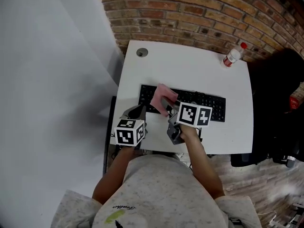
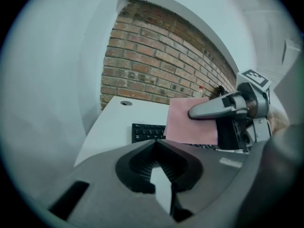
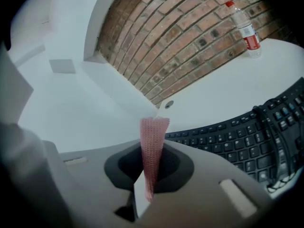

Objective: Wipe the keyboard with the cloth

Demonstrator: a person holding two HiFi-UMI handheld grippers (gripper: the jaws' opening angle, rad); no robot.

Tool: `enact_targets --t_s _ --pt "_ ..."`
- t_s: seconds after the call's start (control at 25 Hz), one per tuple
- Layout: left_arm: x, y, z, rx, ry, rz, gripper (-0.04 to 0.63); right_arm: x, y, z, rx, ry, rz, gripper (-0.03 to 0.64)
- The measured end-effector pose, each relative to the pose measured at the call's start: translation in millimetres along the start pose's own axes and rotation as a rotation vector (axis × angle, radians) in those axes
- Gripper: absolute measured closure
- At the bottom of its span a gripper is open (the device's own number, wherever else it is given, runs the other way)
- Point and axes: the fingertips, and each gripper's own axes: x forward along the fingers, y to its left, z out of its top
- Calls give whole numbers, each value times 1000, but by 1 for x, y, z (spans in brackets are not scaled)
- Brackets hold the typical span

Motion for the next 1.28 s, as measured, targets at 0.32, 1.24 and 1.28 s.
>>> enact_targets --t_s 0.32,1.24,1.28 --pt "-25 39 -4 0 16 31 600 58 32 -38 38 67 51 591" --pt "-7 2 -6 38 37 -29 600 48 -20 -61 89 79 -46 591" --pt "-6 -1 -5 39 37 -32 600 45 -22 -61 91 78 -47 591"
